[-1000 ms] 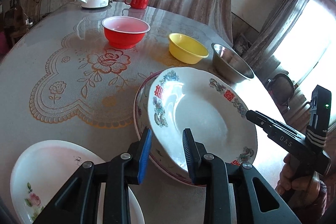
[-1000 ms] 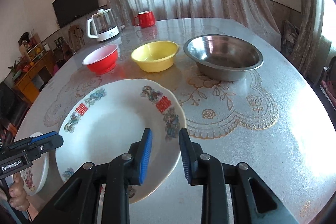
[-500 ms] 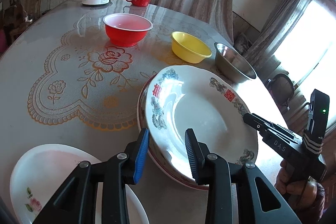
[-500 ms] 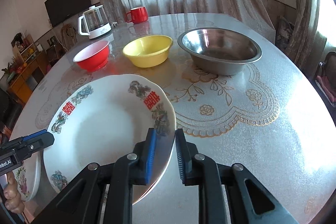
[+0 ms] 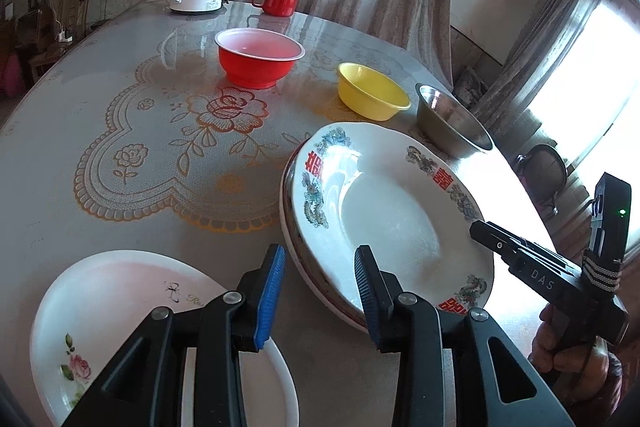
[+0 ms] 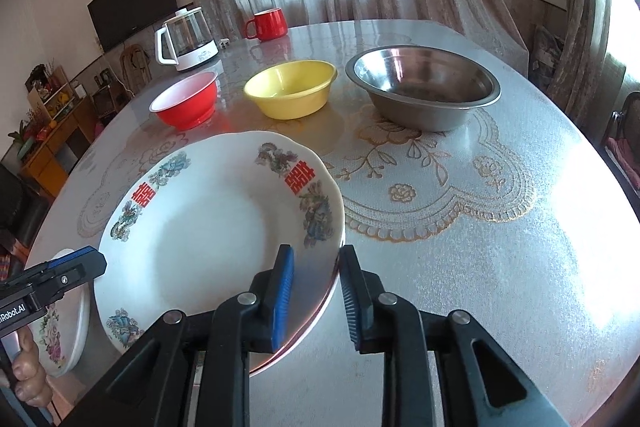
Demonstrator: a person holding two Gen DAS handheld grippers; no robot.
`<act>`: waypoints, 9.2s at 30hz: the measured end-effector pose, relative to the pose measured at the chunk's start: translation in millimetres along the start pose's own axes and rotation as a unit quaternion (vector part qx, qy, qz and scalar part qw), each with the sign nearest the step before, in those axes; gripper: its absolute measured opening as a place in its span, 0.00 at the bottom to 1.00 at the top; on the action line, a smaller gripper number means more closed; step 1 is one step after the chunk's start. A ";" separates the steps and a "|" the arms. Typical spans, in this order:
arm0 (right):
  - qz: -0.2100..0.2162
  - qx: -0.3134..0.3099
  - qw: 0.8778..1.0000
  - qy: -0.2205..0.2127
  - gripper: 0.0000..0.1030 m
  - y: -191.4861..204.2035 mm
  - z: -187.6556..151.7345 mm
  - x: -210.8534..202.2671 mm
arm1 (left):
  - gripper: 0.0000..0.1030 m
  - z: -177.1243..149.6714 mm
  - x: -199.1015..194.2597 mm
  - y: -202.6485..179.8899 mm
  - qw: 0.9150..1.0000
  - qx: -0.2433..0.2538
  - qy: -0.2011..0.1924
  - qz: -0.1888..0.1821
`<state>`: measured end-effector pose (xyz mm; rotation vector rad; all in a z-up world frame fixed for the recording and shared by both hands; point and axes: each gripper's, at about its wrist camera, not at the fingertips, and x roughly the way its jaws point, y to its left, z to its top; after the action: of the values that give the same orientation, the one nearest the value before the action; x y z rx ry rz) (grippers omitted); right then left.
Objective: Organize plates and bowls
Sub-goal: 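Open the right gripper and withdraw from the stacked plates, then move the right gripper to the rose-print white plate rim and close, then lift and carry the rose-print plate toward the plate stack, then lower the rose-print plate onto the red-character plate, then open the right gripper and withdraw from the plate stack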
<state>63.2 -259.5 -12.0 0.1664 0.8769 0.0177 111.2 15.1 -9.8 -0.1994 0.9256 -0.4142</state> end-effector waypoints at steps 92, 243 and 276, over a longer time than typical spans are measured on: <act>0.263 -0.089 0.955 0.103 0.19 159.1 -64.3 20.2 | 0.27 -91.5 -84.8 114.9 0.993 -0.058 -0.085 0.057; 0.055 0.022 0.998 0.017 0.24 26.3 -10.2 -7.1 | 0.46 5.0 9.3 -17.9 0.999 0.021 -0.019 -0.043; 0.088 0.113 0.990 -0.017 0.26 -35.0 18.5 -6.9 | 0.50 50.8 31.1 -52.1 0.999 0.043 0.003 -0.014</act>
<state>71.0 -297.2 -0.4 0.4548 0.8267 0.0804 155.1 -45.8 15.2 -0.1324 0.9101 -0.4794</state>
